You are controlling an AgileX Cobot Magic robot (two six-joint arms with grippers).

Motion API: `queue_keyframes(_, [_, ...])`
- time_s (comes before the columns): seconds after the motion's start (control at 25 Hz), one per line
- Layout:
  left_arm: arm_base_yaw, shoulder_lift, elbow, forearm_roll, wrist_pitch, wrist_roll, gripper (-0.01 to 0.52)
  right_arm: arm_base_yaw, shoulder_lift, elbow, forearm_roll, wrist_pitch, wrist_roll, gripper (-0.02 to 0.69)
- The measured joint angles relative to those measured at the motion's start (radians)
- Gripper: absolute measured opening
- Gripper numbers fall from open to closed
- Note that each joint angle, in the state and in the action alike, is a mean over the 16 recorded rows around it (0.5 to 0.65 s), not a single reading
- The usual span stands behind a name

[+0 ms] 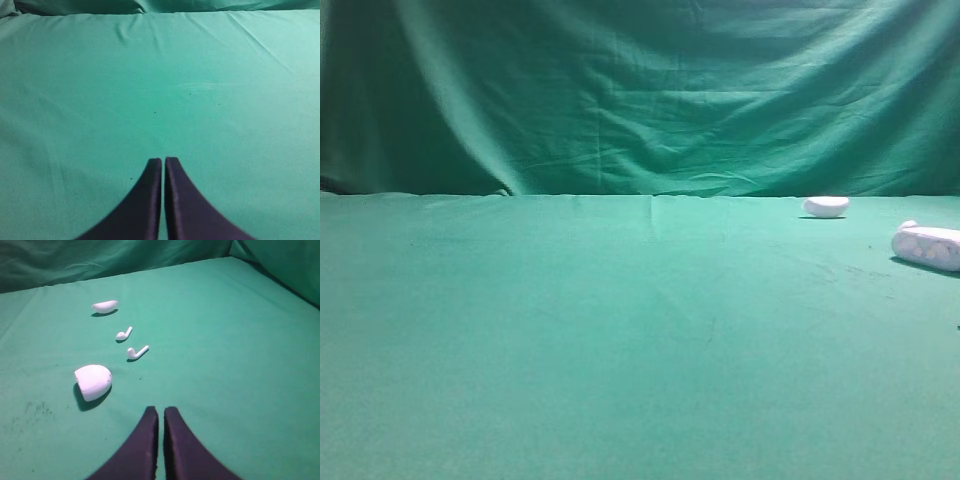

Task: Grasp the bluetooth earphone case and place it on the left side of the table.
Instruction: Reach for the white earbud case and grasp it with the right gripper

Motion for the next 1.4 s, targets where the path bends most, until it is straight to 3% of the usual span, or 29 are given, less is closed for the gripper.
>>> queue_keyframes(0.8, [0.000, 0.000, 0.000, 0.000, 0.000, 0.000, 0.000, 0.000, 0.000, 0.000, 0.002, -0.007, 0.002, 0.000])
queue_keyframes(1.2, [0.000, 0.000, 0.000, 0.000, 0.000, 0.000, 0.000, 0.000, 0.009, -0.015, 0.055, -0.275, -0.012, 0.000])
queue_keyframes(1.4, [0.000, 0.000, 0.000, 0.000, 0.000, 0.000, 0.000, 0.000, 0.086, -0.104, 0.119, -0.327, -0.021, 0.000])
